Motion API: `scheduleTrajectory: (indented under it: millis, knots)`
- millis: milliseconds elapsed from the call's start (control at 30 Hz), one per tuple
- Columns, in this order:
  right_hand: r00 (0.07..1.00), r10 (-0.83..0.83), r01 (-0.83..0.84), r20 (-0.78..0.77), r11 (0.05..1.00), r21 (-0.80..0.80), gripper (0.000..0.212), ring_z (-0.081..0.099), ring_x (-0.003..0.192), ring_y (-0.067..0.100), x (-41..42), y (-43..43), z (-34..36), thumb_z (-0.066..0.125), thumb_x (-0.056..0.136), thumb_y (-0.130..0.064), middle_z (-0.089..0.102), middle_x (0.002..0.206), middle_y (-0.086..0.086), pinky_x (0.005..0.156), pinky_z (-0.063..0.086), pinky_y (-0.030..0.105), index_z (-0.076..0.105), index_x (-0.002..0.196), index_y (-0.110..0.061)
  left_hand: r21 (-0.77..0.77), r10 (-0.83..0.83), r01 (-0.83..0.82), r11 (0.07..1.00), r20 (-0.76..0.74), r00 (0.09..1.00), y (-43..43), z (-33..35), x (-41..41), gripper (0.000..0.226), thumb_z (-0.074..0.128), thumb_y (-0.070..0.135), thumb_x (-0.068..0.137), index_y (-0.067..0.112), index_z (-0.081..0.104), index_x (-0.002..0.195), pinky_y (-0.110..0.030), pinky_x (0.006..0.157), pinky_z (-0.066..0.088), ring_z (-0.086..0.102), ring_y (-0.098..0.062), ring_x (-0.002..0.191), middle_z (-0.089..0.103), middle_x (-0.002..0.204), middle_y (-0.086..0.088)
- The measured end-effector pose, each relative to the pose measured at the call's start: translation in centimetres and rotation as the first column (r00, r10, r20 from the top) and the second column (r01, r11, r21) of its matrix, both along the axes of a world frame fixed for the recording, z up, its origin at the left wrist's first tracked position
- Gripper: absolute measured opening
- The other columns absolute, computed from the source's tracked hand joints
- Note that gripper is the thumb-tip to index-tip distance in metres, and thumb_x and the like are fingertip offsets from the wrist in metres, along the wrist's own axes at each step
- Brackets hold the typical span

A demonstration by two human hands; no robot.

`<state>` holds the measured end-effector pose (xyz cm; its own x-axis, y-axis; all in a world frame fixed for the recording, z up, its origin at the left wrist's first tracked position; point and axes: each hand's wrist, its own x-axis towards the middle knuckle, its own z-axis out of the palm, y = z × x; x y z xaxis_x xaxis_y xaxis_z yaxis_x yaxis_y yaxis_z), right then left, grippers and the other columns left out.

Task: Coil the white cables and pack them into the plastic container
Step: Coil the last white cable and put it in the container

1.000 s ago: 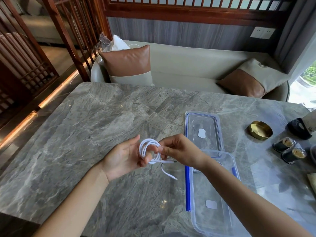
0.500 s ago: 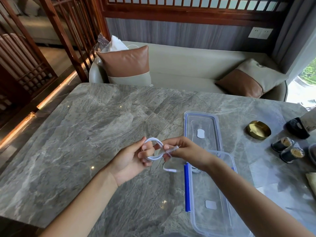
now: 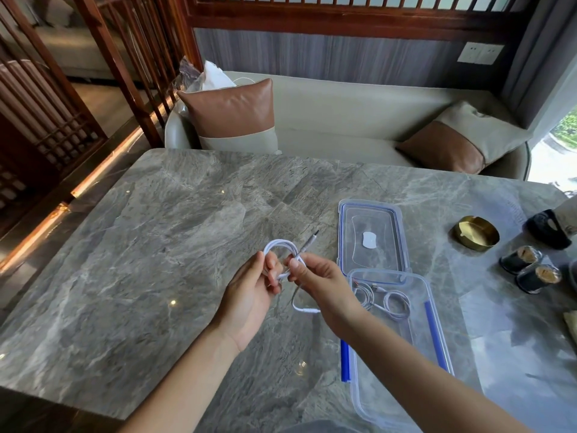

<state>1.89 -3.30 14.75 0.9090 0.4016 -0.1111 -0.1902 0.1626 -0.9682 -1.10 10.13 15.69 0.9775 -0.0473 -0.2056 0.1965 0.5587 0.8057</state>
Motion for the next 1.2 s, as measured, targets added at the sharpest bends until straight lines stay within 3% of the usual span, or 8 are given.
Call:
scheduleTrajectory:
  millis: [167,300,400,500,733,900,1033,1200]
  knots:
    - [0.937,0.331,-0.289,0.111,0.914,-0.284,0.019,0.046,0.072,0.010,1.7,-2.1,1.1,0.054,0.092,-0.010,0.052,0.071,0.005,0.071,0.037,0.025,0.062,0.077,-0.001,-0.017,-0.287,0.288,0.958,-0.135,0.948,2.2,0.1,0.0,0.035,0.038,0.035,0.087,0.013,0.062,0.075,-0.028,0.063,0.030,0.043,-0.013,0.058,0.053,0.059,-0.002]
    - [0.761,0.613,-0.405,0.210,0.703,-0.585,0.014,0.047,0.070,0.007,2.9,-2.8,2.9,0.060,0.089,-0.012,0.057,0.070,0.012,0.067,0.040,0.025,0.066,0.081,-0.003,0.339,-0.496,0.520,0.784,-0.161,0.853,2.9,0.9,-0.4,0.051,0.027,0.041,0.094,0.012,0.066,0.078,-0.021,0.076,0.045,0.062,-0.014,0.078,0.067,0.072,-0.012]
    - [0.670,0.713,-0.383,0.208,0.572,-0.725,0.019,0.056,0.076,0.005,3.6,-2.8,3.7,0.063,0.088,-0.021,0.069,0.086,0.011,0.073,0.045,0.020,0.069,0.092,-0.004,0.547,-0.436,0.477,0.688,-0.214,0.874,2.8,1.5,-0.3,0.046,0.036,0.032,0.098,0.021,0.072,0.071,-0.011,0.088,0.039,0.062,0.003,0.097,0.075,0.087,0.000]
    - [0.633,0.744,-0.328,0.213,0.507,-0.797,0.020,0.061,0.080,0.009,4.0,-2.6,4.1,0.063,0.088,-0.024,0.071,0.093,0.007,0.075,0.045,0.017,0.070,0.098,-0.008,0.606,-0.423,0.424,0.673,-0.154,0.893,2.4,1.5,-0.1,0.044,0.039,0.021,0.098,0.021,0.057,0.057,-0.012,0.078,0.038,0.057,-0.003,0.072,0.058,0.057,0.008]
    - [0.807,0.468,-0.181,0.360,0.776,-0.604,0.014,0.056,0.074,0.015,3.7,-2.1,2.9,0.066,0.086,-0.023,0.062,0.081,0.007,0.073,0.047,0.035,0.066,0.092,-0.009,0.254,-0.105,0.114,0.960,-0.049,0.993,1.0,0.9,-0.1,0.035,0.034,0.023,0.096,0.015,0.046,0.065,-0.019,0.068,0.042,0.048,-0.012,0.064,0.033,0.051,0.007]
    - [0.915,0.306,-0.156,0.262,0.868,-0.471,0.015,0.056,0.070,0.016,2.6,-1.1,1.7,0.055,0.093,-0.016,0.061,0.076,0.007,0.067,0.051,0.039,0.063,0.088,-0.004,0.172,0.071,-0.073,0.982,0.018,0.997,-0.4,0.9,-0.1,0.034,0.030,0.020,0.099,0.014,0.044,0.068,-0.028,0.079,0.039,0.046,-0.011,0.064,0.036,0.052,0.008]
    - [0.984,0.089,-0.034,0.151,0.943,-0.330,0.023,0.054,0.054,0.006,1.4,0.0,0.7,0.050,0.096,-0.013,0.057,0.063,0.005,0.058,0.043,0.018,0.061,0.081,0.001,0.187,0.156,-0.168,0.968,0.080,0.985,-1.5,0.6,0.0,0.035,0.030,0.014,0.097,0.015,0.045,0.066,-0.030,0.077,0.040,0.048,-0.013,0.069,0.045,0.058,0.007]
    - [0.977,0.141,-0.065,0.157,0.907,-0.416,0.022,0.052,0.058,0.012,2.2,-1.0,0.6,0.046,0.097,-0.010,0.054,0.063,0.001,0.061,0.045,0.027,0.059,0.082,-0.001,0.273,0.030,-0.026,0.962,-0.009,1.000,-0.1,0.2,0.5,0.026,0.039,0.012,0.095,0.012,0.064,0.088,-0.038,0.094,0.041,0.056,-0.023,0.097,0.065,0.093,-0.008]
